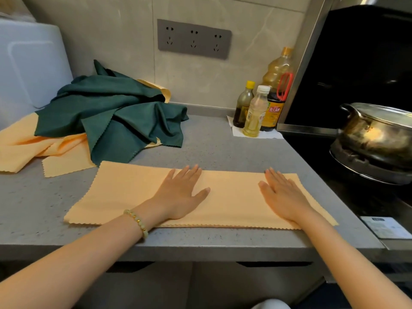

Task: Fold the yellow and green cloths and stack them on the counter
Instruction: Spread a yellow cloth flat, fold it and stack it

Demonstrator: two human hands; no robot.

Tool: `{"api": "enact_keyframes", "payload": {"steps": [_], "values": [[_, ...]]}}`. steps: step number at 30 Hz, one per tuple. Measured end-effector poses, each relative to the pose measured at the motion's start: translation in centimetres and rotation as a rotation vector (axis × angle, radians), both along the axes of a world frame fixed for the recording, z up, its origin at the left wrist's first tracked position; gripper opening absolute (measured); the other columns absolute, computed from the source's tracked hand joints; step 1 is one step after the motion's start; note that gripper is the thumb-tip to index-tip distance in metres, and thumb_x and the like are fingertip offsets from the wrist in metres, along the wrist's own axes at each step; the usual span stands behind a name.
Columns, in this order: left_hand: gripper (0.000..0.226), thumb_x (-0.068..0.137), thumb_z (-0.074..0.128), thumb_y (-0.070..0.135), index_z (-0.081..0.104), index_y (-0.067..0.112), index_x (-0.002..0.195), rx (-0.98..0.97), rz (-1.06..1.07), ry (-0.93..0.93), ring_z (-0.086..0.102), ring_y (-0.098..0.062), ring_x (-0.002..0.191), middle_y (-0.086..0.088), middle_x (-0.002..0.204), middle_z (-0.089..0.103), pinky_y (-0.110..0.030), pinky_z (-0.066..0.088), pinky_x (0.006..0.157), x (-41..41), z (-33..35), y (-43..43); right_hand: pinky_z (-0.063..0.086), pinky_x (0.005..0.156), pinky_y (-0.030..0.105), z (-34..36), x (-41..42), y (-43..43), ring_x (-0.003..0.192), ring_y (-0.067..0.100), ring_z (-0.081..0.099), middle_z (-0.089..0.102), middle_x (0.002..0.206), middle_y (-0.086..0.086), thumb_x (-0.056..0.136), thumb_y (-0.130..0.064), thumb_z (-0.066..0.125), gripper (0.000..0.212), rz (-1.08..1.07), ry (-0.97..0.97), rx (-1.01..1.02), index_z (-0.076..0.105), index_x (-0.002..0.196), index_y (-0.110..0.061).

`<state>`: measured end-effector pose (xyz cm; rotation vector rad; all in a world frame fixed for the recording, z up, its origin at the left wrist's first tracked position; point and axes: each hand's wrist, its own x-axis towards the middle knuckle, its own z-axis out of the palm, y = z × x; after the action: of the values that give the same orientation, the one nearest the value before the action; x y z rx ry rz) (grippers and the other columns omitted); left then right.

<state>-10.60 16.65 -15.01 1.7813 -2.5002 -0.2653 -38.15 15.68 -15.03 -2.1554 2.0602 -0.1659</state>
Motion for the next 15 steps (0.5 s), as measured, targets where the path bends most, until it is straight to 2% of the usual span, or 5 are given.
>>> {"api": "enact_keyframes", "payload": {"steps": [4,7,11,13,15], "values": [[0.069,0.097,0.016,0.058,-0.003,0.023,0.153,-0.013,0.002,-0.008,-0.008,-0.010,0.147,0.007,0.160,-0.008,-0.038,-0.005,0.120,-0.1,0.0,0.0,0.001,0.119,0.033,0.2,-3.4,-0.6,0.146,0.009,-0.003,-0.004,0.159,-0.005,0.100,-0.049,0.013,0.060,-0.048,0.015,0.011,0.003,0.152,-0.021],[0.063,0.097,0.017,0.058,0.001,0.032,0.153,-0.012,-0.010,-0.003,-0.007,-0.012,0.147,0.006,0.160,-0.006,-0.039,-0.005,0.119,-0.2,0.1,0.0,-0.003,0.118,0.034,0.4,-5.0,-1.2,0.146,0.010,-0.003,-0.004,0.159,-0.004,0.100,-0.048,0.012,0.060,-0.070,0.025,0.040,0.002,0.152,-0.019],[0.060,0.097,0.016,0.059,0.004,0.036,0.152,-0.019,0.042,-0.008,-0.006,-0.015,0.148,0.006,0.161,-0.005,-0.040,-0.004,0.119,-0.2,0.0,-0.4,-0.004,0.119,0.041,1.6,-4.4,-1.7,0.146,0.016,-0.003,-0.001,0.160,0.000,0.101,-0.046,0.019,0.061,-0.096,0.003,0.019,0.005,0.152,-0.016],[0.061,0.097,0.015,0.059,0.004,0.035,0.152,-0.014,0.110,-0.023,-0.005,-0.017,0.148,0.005,0.161,-0.004,-0.041,-0.004,0.119,-0.3,-0.2,-0.9,-0.005,0.118,0.040,2.7,-2.0,-0.3,0.146,0.016,0.001,0.008,0.159,-0.002,0.100,-0.045,0.029,0.060,-0.040,-0.037,-0.072,0.011,0.152,-0.020],[0.062,0.097,0.013,0.059,0.004,0.033,0.152,-0.001,0.195,-0.033,-0.004,-0.020,0.148,0.003,0.161,-0.004,-0.044,-0.003,0.119,-0.5,-0.2,-1.4,-0.007,0.116,0.031,3.6,1.6,2.2,0.145,0.010,0.006,0.023,0.154,-0.009,0.099,-0.044,0.031,0.051,0.112,-0.186,-0.120,0.024,0.148,-0.029]]}}
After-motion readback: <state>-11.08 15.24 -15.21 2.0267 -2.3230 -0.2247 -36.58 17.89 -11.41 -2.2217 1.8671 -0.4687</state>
